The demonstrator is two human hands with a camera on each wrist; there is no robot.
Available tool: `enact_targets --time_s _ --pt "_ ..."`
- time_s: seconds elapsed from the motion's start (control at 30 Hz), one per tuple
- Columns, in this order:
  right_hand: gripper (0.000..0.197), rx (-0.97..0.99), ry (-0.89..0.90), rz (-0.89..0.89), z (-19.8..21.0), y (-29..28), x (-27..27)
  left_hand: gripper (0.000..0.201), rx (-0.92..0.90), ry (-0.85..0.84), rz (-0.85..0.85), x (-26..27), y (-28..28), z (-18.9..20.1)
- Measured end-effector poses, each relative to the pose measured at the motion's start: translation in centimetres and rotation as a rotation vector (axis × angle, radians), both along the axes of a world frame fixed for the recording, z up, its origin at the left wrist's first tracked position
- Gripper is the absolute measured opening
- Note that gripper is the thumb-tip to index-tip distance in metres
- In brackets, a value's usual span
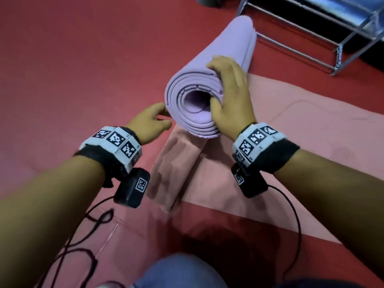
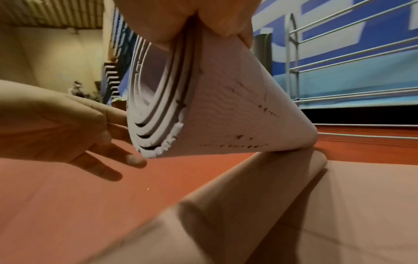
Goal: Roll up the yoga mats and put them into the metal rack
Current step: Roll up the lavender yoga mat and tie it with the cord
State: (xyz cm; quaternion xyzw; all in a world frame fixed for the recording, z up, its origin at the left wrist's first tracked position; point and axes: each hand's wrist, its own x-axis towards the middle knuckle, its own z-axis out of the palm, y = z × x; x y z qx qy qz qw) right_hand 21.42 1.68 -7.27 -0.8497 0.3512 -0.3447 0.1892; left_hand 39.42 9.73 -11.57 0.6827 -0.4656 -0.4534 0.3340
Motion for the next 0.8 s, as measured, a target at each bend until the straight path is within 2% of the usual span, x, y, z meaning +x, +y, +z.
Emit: enact_targets --time_s 0.13,0.27,0.57,0.67,0.8 --pt "0.072 0.010 0.127 0.061 -4.2 1.9 1.5 0.029 0.086 -0.062 0.068 2.2 3.1 -5.0" --pt "0.075 -0.006 0.196 0.084 -6.3 2.6 4.0 0.026 0.173 -0.124 0.113 4.3 6.2 -8.5" --pt "0.079 0.015 0.401 0.049 -6.7 3.6 8.7 0.016 0.317 -0.291 0.173 7.7 10.8 -11.1" --pt "0.078 -0.003 0.437 0.045 -6.5 3.8 9.3 0.016 0.422 -0.399 0.102 8.7 11.8 -11.5" --pt "0.076 -0.012 0.455 0.050 -6.4 3.9 9.9 0.032 0.622 -0.549 -0.132 9.3 14.2 -12.3"
